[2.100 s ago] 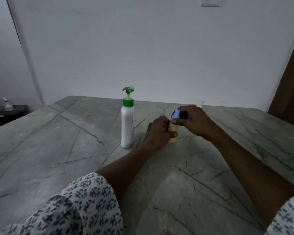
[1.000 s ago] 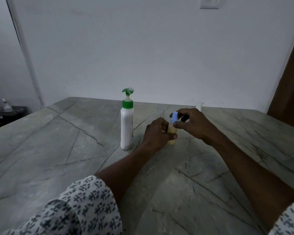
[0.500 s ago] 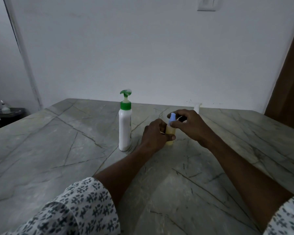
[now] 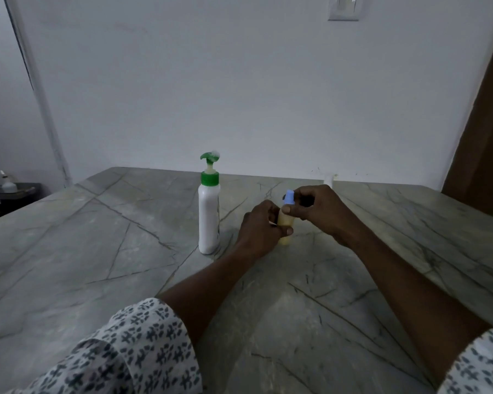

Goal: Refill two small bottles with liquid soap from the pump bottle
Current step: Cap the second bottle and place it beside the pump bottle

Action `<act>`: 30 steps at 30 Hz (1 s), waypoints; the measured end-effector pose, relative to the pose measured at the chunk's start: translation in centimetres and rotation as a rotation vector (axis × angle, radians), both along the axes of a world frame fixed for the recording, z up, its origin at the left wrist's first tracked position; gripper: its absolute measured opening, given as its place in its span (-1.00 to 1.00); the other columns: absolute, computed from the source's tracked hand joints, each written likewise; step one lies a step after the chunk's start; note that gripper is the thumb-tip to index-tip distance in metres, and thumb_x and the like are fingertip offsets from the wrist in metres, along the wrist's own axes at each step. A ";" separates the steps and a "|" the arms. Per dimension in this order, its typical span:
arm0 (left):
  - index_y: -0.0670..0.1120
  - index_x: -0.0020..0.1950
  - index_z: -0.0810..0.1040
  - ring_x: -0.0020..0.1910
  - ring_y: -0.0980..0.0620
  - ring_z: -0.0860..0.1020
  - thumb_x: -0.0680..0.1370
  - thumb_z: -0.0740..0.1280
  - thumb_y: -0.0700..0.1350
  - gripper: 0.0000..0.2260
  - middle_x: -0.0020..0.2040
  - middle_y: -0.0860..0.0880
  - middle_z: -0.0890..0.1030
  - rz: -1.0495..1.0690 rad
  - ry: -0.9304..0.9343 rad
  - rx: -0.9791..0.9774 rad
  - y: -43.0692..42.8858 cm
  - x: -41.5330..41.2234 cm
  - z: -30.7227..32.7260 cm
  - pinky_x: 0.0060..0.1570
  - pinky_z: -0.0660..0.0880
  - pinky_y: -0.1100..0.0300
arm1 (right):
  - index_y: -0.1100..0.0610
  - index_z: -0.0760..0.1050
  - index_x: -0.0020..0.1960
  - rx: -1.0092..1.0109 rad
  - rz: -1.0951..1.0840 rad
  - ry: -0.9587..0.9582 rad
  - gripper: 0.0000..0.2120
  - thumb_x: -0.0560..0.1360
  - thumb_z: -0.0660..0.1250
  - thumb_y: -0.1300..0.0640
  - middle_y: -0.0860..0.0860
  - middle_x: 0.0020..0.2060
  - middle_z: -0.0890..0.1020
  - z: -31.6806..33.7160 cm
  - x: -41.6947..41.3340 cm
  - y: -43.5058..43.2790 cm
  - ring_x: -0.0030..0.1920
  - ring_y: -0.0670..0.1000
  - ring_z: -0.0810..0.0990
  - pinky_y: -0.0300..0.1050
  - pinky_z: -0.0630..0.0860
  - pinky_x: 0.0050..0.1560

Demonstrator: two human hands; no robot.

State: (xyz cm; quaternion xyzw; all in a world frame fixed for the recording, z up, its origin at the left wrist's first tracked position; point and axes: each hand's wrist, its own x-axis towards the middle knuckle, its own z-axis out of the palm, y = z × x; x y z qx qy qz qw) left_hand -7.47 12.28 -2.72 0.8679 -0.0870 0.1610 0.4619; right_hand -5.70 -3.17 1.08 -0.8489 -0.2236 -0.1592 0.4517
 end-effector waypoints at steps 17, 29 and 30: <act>-0.16 0.11 0.51 0.05 -0.08 0.61 0.46 0.53 -0.12 -0.69 0.08 -0.11 0.65 0.003 0.006 0.004 -0.2 0.1 0.0 0.04 0.57 -0.02 | 0.21 0.45 -0.30 -0.119 -0.132 -0.160 -0.72 0.54 0.36 0.11 -0.04 -0.48 0.37 -1.1 -0.4 1.3 -0.43 -0.12 0.33 -0.34 0.26 -0.37; -0.14 0.35 0.45 0.10 -0.08 0.60 0.43 0.56 -0.16 -0.45 0.13 -0.10 0.64 0.001 0.025 -0.060 -0.1 -0.7 0.2 -0.02 0.49 0.14 | 0.04 0.50 -0.33 0.029 -0.090 -0.051 -0.74 0.38 0.52 -0.03 -0.11 -0.48 0.45 -1.4 -0.1 1.1 -0.46 -0.17 0.39 -0.41 0.30 -0.39; -0.14 0.45 0.36 0.13 -0.09 0.60 0.43 0.55 -0.18 -0.36 0.15 -0.11 0.64 -0.010 0.041 -0.076 -0.1 -0.8 0.3 0.07 0.53 0.08 | 0.07 0.58 -0.23 0.030 -0.053 0.027 -0.78 0.36 0.54 -0.04 -0.08 -0.40 0.54 -1.3 0.0 0.6 -0.39 -0.16 0.47 -0.36 0.38 -0.32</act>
